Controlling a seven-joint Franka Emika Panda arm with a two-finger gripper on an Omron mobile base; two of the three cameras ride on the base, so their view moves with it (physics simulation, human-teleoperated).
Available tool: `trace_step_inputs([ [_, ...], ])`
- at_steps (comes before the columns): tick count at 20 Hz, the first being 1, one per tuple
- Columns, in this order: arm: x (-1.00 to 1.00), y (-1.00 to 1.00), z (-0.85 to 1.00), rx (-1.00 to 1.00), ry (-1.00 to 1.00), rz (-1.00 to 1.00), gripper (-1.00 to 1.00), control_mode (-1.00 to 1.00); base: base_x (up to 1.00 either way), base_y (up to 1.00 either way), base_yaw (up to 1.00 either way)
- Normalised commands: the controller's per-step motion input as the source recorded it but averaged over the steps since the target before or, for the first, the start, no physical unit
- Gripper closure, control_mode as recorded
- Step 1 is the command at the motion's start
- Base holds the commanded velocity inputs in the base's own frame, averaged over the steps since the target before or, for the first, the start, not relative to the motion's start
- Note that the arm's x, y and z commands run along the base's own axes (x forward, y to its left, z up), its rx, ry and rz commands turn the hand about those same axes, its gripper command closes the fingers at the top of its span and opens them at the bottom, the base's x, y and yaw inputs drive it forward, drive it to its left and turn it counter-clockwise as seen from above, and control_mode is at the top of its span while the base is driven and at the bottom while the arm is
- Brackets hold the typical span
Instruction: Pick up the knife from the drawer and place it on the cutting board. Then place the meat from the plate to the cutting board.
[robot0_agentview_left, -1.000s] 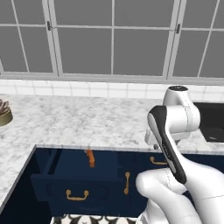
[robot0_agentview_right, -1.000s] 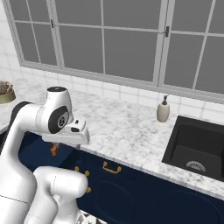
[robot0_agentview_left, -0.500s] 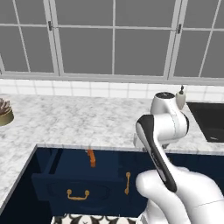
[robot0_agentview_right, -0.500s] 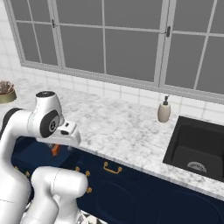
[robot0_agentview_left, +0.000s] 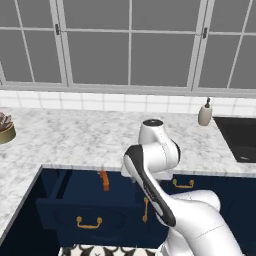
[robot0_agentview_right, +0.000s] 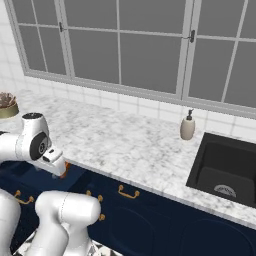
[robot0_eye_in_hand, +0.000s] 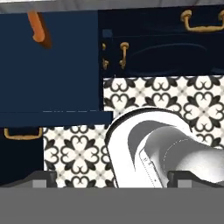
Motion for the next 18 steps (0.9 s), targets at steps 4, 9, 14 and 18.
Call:
trace_step_inputs([
  [4, 0.16, 0.65, -0.33, 0.0, 0.27, -0.05, -1.0, -1.0, 0.0, 0.0, 0.0],
  [9, 0.3, 0.39, -0.15, 0.0, 0.11, -0.01, -1.0, -1.0, 0.0, 0.0, 0.0],
  [14, 0.31, 0.22, -0.18, -0.01, -0.02, -0.06, -1.0, -1.0, 0.0, 0.0, 0.0],
  [18, 0.2, 0.14, -0.29, -0.02, 0.0, -0.04, -1.0, -1.0, 0.0, 0.0, 0.0],
])
